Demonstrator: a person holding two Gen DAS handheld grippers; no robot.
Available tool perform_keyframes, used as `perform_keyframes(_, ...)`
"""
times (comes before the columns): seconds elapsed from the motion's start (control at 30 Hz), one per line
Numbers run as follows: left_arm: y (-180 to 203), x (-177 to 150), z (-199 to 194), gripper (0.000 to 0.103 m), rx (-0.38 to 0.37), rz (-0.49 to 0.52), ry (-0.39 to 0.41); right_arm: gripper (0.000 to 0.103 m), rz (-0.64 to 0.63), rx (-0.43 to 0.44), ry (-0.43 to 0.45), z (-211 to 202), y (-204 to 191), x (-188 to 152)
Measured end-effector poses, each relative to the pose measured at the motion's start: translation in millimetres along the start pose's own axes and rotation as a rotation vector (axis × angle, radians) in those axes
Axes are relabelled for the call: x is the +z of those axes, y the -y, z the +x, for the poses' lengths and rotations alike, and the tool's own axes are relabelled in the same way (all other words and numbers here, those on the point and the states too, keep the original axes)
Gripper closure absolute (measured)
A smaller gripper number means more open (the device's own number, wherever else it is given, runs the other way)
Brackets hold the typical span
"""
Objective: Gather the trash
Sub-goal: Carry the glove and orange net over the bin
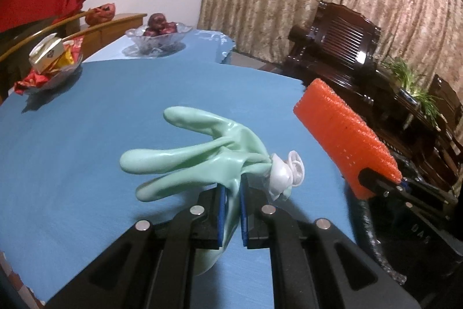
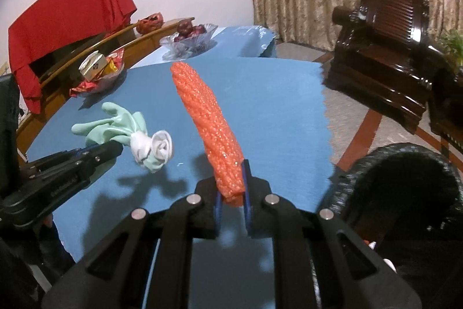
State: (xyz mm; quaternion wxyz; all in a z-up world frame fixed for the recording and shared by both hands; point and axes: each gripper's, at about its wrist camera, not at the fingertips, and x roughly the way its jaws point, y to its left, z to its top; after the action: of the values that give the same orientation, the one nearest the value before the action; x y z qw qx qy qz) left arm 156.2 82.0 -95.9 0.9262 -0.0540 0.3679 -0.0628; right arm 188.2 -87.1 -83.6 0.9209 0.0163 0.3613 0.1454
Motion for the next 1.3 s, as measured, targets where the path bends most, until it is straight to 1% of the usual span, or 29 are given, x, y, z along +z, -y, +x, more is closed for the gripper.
perform_keyframes(0.4, 68.1, -7.3, -23.2, 0.095, -0.095, 0.088, 0.005, 0.092, 0.059, -0.094, 0.057, -67.3, 48.2, -19.4)
perform_keyframes(0.63, 120.1, -14.8, -25.8, 0.095, -0.176, 0.156, -0.013, 0.092, 0.137, -0.182, 0.069, -102.9, 89.2, -43.0)
perform_keyframes(0.8, 155.2, -18.4, -20.7, 0.095, -0.225, 0.206, -0.025, 0.092, 0.189, -0.252, 0.070, -124.1, 120.0, -62.7)
perform_keyframes(1.0, 197.1, -24.7, -7.6, 0.095, -0.279, 0.264, -0.052, 0.092, 0.247, -0.323, 0.056, -140.7, 154.7, -87.2)
perform_keyframes(1.2, 238.5, -33.7, 8.5, 0.095, -0.321, 0.330, -0.077, 0.092, 0.288, -0.367, 0.027, -141.7, 178.6, -109.3)
perform_keyframes(1.3, 251.1, -36.7, 17.3, 0.095, -0.340, 0.353, -0.092, 0.092, 0.313, -0.381, 0.006, -135.9, 189.0, -120.9)
